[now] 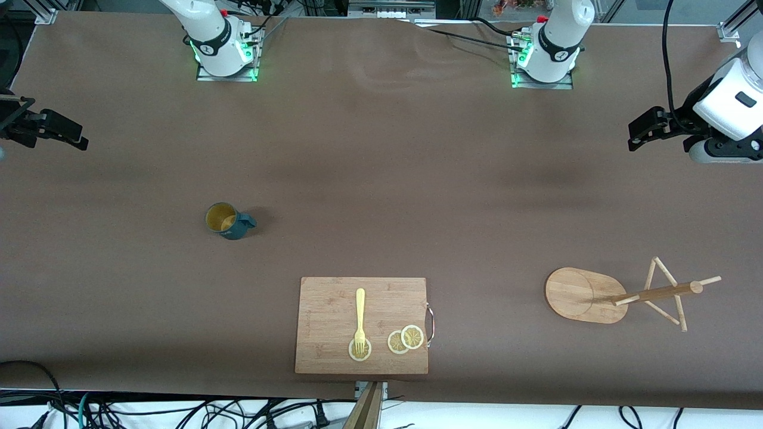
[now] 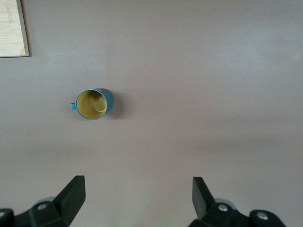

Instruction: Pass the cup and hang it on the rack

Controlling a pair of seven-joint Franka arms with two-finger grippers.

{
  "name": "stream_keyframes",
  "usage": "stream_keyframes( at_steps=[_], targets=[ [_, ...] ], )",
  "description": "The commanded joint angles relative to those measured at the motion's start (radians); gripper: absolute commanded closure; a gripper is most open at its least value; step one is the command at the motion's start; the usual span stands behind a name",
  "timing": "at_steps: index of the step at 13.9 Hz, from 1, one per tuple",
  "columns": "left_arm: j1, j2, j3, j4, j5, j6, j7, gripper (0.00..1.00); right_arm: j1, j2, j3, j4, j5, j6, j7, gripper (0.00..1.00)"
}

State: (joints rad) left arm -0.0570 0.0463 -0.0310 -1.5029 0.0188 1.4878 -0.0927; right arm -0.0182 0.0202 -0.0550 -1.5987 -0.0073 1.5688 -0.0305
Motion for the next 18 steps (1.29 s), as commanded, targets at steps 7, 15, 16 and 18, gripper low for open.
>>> stream_keyframes(
  at_steps=[7, 15, 16, 18],
  targets=[
    [-0.001, -0.016, -0.004, -0.014, 0.029, 0.002, 0.008, 0.00, -0.016, -0.011, 0.017, -0.023, 0.009, 0.051, 0.011, 0.00],
    [0.000, -0.016, -0.004, -0.014, 0.029, 0.003, 0.008, 0.00, -0.005, 0.000, 0.020, -0.020, 0.009, 0.028, 0.009, 0.00],
    [0.000, -0.016, -0.004, -0.014, 0.029, 0.003, 0.008, 0.00, -0.005, 0.001, 0.020, -0.020, 0.007, 0.028, 0.009, 0.00],
    [0.000, -0.016, -0.004, -0.014, 0.029, 0.002, 0.008, 0.00, -0.005, 0.007, 0.020, -0.021, 0.009, 0.020, 0.009, 0.00]
  ],
)
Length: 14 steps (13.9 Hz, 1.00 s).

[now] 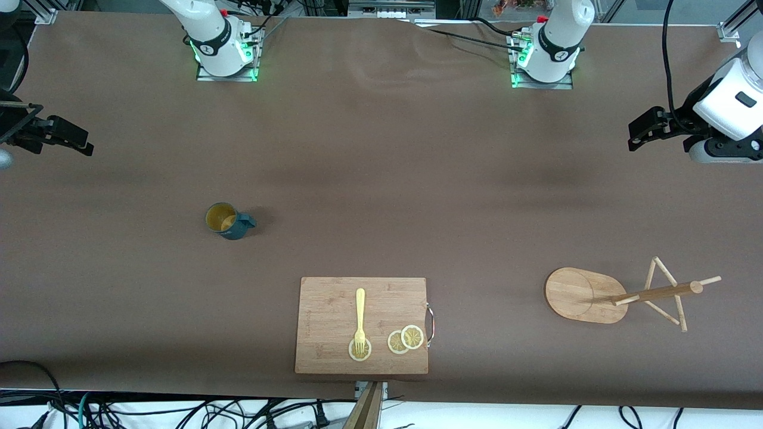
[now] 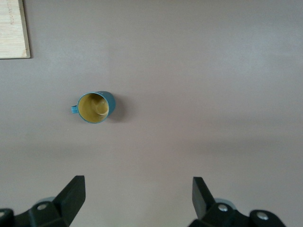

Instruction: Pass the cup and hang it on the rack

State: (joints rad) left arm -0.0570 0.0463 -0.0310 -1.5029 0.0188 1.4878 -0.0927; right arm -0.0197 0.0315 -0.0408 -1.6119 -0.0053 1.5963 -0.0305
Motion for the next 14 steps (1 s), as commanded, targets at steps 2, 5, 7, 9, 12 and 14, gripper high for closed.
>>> stream_keyframes(
  at_steps=[2, 5, 7, 9, 12, 14],
  targets=[
    [0.000, -0.016, -0.004, -0.014, 0.029, 0.002, 0.008, 0.00, -0.002, -0.002, 0.006, -0.010, 0.005, -0.007, 0.009, 0.00],
    [0.000, -0.017, -0.004, -0.014, 0.027, 0.002, 0.008, 0.00, 0.000, 0.004, 0.006, -0.010, 0.002, -0.027, 0.009, 0.00],
    [0.000, -0.019, -0.006, -0.014, 0.027, 0.000, 0.008, 0.00, -0.002, 0.015, 0.007, -0.011, 0.004, -0.029, 0.011, 0.00],
    [-0.001, -0.019, -0.012, -0.014, 0.027, -0.001, 0.005, 0.00, 0.001, 0.016, 0.007, -0.017, 0.007, -0.029, 0.011, 0.00],
    [0.000, -0.019, -0.021, -0.014, 0.029, -0.001, 0.004, 0.00, 0.027, 0.063, 0.007, -0.025, 0.005, -0.020, 0.011, 0.00],
    [0.000, -0.019, -0.021, -0.013, 0.027, -0.001, 0.002, 0.00, 0.049, 0.105, 0.007, -0.026, 0.007, 0.010, 0.011, 0.00]
  ],
)
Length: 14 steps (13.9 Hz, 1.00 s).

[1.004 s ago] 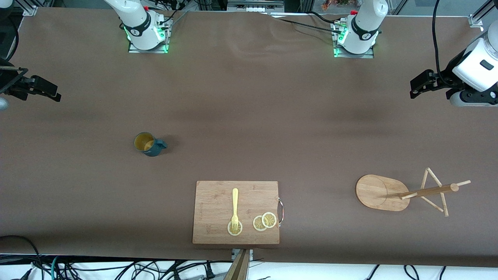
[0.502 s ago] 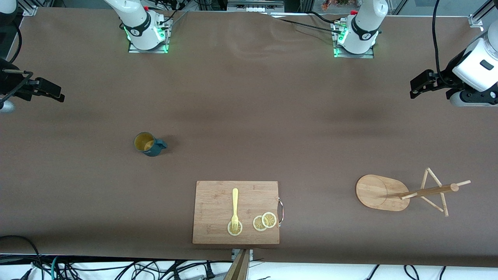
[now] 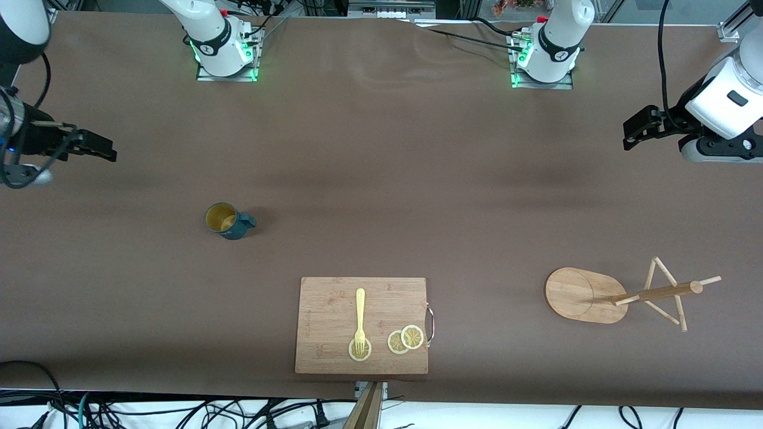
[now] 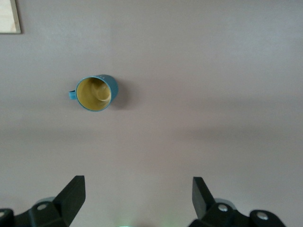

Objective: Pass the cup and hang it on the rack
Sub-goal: 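Reach the right gripper down to the teal mug rim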

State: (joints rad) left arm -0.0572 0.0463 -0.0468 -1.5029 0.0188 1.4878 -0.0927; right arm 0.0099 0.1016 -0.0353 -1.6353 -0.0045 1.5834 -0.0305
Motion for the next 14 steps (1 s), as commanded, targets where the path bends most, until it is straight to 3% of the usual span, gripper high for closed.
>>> stream_keyframes(
  at_steps=[1, 7, 11, 14],
  targets=[
    [0.000, -0.019, -0.005, -0.013, 0.027, -0.001, 0.002, 0.00, 0.045, 0.058, 0.002, -0.011, 0.003, 0.030, 0.011, 0.00],
    [0.000, -0.019, -0.004, -0.014, 0.027, -0.001, 0.002, 0.00, 0.081, 0.087, 0.003, -0.217, 0.006, 0.349, 0.058, 0.00],
    [0.000, -0.019, -0.005, -0.007, 0.027, -0.001, -0.001, 0.00, 0.099, 0.092, 0.003, -0.398, 0.008, 0.639, 0.072, 0.00],
    [0.000, -0.017, -0.004, -0.007, 0.027, -0.001, -0.001, 0.00, 0.130, 0.134, 0.005, -0.469, 0.008, 0.782, 0.136, 0.00]
  ],
)
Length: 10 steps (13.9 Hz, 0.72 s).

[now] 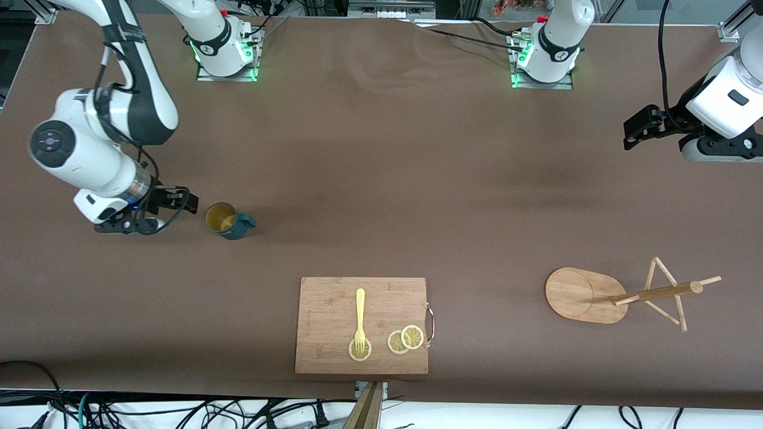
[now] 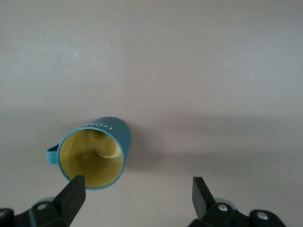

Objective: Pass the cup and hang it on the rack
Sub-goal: 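Reach the right gripper down to the teal mug rim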

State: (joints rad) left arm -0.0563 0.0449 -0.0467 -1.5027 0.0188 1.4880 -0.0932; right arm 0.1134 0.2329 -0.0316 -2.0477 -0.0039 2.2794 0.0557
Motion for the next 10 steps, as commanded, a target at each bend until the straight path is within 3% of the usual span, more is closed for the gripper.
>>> stream_keyframes(
  at_steps=[1, 4, 5, 6, 8, 10],
  targets=[
    [0.001, -0.016, -0.004, -0.007, 0.027, -0.002, 0.000, 0.00, 0.041, 0.022, -0.001, -0.071, 0.007, 0.136, 0.078, 0.00],
    [0.000, -0.016, -0.005, -0.007, 0.027, -0.002, 0.001, 0.00, 0.062, 0.058, -0.001, -0.075, 0.007, 0.184, 0.095, 0.00],
    [0.001, -0.016, -0.004, -0.007, 0.027, -0.002, 0.004, 0.00, 0.062, 0.068, -0.001, -0.074, 0.007, 0.186, 0.095, 0.06],
    [0.001, -0.016, -0.002, -0.007, 0.029, 0.000, 0.006, 0.00, 0.062, 0.078, -0.002, -0.074, 0.005, 0.187, 0.095, 0.24],
    [0.003, -0.016, -0.004, -0.007, 0.027, 0.000, 0.006, 0.00, 0.060, 0.100, -0.002, -0.074, 0.005, 0.228, 0.081, 0.44],
    [0.006, -0.016, -0.004, -0.007, 0.027, 0.000, 0.006, 0.00, 0.061, 0.108, -0.002, -0.074, 0.005, 0.236, 0.079, 0.72]
  ],
)
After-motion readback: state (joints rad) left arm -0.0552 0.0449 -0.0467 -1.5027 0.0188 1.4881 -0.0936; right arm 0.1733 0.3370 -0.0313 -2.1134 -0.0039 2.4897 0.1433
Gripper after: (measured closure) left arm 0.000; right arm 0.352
